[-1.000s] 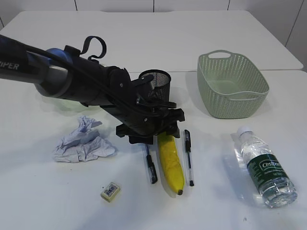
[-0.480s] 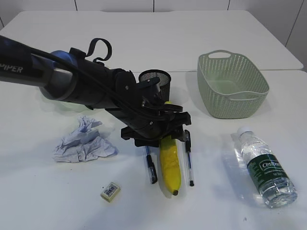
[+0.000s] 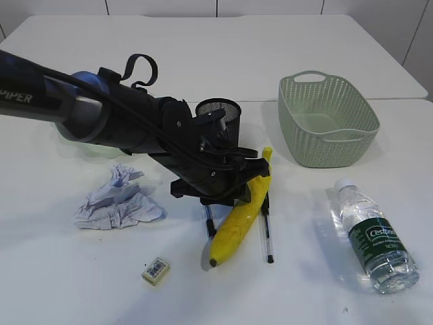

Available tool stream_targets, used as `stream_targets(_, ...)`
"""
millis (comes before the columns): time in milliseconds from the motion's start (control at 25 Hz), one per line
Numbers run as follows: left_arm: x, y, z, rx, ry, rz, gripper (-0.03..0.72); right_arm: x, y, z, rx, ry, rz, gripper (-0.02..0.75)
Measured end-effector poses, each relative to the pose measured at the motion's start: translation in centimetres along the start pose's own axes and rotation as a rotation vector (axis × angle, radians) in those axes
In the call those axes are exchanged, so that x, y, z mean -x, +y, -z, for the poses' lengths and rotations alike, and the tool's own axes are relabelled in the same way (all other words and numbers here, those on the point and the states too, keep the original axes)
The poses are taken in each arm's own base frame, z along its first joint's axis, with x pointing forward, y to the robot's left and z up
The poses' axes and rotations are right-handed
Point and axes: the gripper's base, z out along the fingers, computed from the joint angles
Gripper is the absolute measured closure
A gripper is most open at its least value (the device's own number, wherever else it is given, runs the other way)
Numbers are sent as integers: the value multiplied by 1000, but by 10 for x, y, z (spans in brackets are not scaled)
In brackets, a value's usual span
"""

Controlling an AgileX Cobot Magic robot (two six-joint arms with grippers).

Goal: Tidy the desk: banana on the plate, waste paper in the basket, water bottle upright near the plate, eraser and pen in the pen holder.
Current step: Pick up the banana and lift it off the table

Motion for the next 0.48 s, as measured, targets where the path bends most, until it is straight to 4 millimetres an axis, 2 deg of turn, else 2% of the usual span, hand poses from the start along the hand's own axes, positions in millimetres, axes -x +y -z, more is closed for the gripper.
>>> stream_targets(120, 0, 0, 0, 0, 0, 0, 503, 0, 0, 0, 0, 0, 0, 242)
stream_targets(280, 0, 0, 0, 1, 2, 0, 503, 0, 0, 0, 0, 0, 0, 242)
stream_targets(360, -1, 0, 0, 5, 13, -9, 470, 0, 0, 0, 0, 0, 0, 242)
stream_targets(480, -4, 1, 0, 14, 49, -78, 363, 0, 0, 0, 0, 0, 0, 242)
